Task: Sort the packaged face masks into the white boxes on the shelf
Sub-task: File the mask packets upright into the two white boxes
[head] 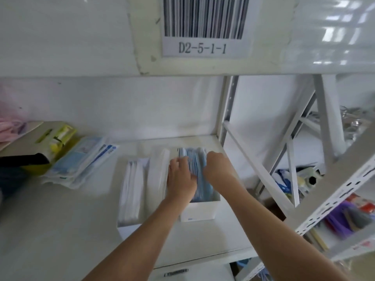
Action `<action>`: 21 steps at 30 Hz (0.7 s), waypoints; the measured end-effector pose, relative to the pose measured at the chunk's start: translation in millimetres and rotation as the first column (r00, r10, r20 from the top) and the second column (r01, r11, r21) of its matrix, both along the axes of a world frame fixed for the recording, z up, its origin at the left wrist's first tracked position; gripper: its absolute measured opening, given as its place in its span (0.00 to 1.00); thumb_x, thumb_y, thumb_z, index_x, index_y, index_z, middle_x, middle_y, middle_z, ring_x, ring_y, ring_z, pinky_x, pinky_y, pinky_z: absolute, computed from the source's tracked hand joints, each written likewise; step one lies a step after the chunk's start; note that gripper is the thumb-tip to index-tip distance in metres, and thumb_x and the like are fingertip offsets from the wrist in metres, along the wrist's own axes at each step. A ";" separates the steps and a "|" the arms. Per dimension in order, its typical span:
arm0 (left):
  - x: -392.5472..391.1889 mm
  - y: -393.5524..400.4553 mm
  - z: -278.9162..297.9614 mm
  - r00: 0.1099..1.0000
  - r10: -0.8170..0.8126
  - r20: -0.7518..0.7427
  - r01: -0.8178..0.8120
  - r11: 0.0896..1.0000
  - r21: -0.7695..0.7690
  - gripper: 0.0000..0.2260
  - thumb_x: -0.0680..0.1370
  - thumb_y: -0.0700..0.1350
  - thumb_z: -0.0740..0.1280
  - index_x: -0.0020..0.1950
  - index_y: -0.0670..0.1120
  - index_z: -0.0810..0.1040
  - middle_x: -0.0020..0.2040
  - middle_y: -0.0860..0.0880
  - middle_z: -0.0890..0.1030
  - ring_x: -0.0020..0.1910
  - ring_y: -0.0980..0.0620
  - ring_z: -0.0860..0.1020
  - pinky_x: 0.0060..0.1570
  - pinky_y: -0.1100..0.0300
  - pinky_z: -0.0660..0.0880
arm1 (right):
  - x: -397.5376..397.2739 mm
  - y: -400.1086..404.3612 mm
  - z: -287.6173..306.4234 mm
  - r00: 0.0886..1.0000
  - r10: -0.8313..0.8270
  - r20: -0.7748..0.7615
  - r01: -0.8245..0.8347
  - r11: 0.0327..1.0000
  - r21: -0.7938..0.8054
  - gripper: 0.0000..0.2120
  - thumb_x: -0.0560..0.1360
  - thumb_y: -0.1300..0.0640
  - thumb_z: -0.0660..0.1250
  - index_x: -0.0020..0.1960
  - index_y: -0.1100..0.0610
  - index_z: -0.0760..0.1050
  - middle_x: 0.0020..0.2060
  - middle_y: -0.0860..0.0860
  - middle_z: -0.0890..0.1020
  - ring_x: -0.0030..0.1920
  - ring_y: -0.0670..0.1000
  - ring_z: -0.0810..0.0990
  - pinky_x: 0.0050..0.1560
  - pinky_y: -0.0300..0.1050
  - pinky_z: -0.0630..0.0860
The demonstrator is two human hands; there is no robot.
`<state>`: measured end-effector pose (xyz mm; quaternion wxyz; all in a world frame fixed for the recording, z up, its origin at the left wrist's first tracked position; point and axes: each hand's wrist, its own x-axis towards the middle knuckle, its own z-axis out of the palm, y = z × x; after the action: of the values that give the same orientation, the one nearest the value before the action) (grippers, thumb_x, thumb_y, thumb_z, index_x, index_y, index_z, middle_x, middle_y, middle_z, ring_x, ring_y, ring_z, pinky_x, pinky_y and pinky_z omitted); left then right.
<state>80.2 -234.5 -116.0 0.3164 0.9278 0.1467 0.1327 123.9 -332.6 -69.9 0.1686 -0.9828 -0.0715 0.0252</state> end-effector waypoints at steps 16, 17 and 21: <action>5.8 13.6 -7.4 0.999 -0.026 0.027 0.028 0.995 -0.095 0.12 0.80 0.43 0.59 0.54 0.46 0.82 0.50 0.48 0.68 0.46 0.50 0.71 0.43 0.65 0.66 | 12.5 20.3 -49.4 0.999 -0.045 -0.008 0.045 0.929 0.367 0.16 0.77 0.54 0.57 0.64 0.54 0.62 0.52 0.57 0.78 0.47 0.58 0.78 0.45 0.51 0.76; 4.9 12.7 -8.9 1.000 -0.019 0.020 0.021 0.996 -0.081 0.12 0.81 0.44 0.58 0.55 0.48 0.81 0.49 0.49 0.66 0.45 0.52 0.69 0.44 0.65 0.66 | 13.5 19.5 -49.5 0.998 -0.031 0.052 0.015 0.958 0.287 0.10 0.78 0.56 0.57 0.59 0.54 0.65 0.50 0.56 0.78 0.45 0.57 0.78 0.44 0.52 0.76; 3.9 10.1 -8.9 1.000 -0.003 -0.024 -0.001 0.989 -0.151 0.12 0.82 0.47 0.56 0.56 0.49 0.78 0.48 0.49 0.66 0.46 0.50 0.71 0.49 0.62 0.69 | 15.4 21.1 -43.4 0.995 0.048 0.090 -0.060 0.989 0.132 0.03 0.78 0.55 0.58 0.47 0.54 0.69 0.56 0.57 0.74 0.43 0.56 0.76 0.42 0.49 0.75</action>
<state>84.0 -224.4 -124.9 0.3841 0.9027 0.1595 0.1099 139.3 -311.5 -113.3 0.2306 -0.9670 -0.1069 -0.0176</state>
